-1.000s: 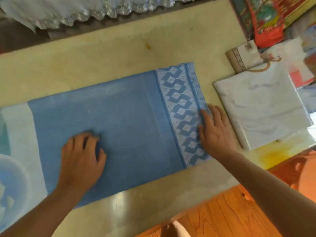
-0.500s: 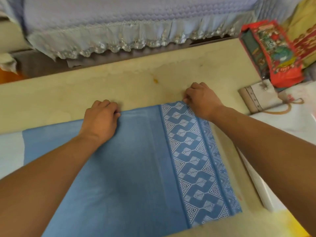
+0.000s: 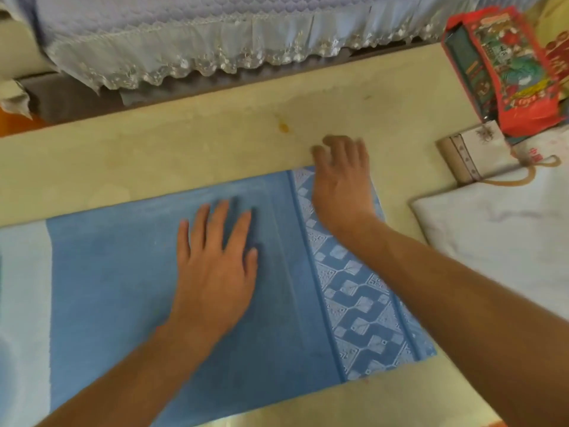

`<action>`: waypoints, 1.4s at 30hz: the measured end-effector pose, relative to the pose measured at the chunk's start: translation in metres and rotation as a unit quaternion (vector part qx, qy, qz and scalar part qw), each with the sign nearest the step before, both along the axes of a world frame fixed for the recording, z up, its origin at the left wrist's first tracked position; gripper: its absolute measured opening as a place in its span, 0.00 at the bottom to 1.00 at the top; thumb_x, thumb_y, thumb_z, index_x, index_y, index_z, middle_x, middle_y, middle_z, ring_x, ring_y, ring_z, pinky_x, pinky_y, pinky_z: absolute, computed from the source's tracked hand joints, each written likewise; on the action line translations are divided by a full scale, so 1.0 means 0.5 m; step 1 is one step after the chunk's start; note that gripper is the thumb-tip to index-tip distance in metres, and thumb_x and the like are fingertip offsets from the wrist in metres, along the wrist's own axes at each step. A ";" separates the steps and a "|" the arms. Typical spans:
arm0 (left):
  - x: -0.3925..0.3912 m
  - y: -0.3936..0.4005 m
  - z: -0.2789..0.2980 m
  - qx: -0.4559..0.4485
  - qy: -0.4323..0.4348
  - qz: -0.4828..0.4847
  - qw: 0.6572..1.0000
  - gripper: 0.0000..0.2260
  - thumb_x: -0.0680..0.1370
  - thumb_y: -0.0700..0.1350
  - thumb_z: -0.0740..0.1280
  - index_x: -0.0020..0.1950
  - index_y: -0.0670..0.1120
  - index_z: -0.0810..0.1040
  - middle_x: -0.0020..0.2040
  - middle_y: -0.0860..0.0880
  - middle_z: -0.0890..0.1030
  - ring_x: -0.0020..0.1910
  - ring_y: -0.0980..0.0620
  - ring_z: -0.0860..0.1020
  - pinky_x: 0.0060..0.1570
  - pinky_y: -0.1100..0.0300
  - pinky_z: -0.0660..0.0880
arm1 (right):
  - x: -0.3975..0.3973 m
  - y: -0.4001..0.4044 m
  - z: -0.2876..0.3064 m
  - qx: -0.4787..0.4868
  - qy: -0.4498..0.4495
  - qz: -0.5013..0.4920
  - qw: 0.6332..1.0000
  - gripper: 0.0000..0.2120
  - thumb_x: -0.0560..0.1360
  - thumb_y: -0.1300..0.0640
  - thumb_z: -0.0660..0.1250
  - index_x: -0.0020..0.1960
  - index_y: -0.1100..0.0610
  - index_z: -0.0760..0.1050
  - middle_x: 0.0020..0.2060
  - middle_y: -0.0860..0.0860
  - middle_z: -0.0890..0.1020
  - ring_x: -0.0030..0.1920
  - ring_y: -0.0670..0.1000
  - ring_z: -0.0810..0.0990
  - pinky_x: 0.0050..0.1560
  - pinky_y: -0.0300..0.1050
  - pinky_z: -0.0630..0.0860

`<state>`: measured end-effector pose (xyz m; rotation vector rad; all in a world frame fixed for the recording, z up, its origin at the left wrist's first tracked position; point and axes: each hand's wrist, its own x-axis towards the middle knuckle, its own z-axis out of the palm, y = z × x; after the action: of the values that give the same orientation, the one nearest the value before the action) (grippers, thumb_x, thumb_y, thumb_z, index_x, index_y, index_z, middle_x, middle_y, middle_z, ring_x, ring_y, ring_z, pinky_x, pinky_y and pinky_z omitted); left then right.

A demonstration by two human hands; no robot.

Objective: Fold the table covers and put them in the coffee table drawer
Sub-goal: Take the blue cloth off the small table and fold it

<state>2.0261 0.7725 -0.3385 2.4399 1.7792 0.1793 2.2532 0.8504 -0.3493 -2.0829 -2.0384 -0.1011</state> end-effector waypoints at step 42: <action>-0.233 -0.304 0.023 -0.288 0.146 0.127 0.938 0.45 0.71 0.78 0.56 0.80 0.62 0.39 0.71 0.44 0.60 0.69 0.40 0.63 0.58 0.39 0.73 | -0.058 -0.489 0.072 -0.034 0.712 -0.548 0.438 0.08 0.76 0.61 0.71 0.55 0.58 0.78 0.45 0.54 0.84 0.41 0.51 0.83 0.47 0.49 0.82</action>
<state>1.9097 0.6207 -0.3268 1.8854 1.9043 -0.6271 2.2240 0.6058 -0.3132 -1.7396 0.3955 1.0929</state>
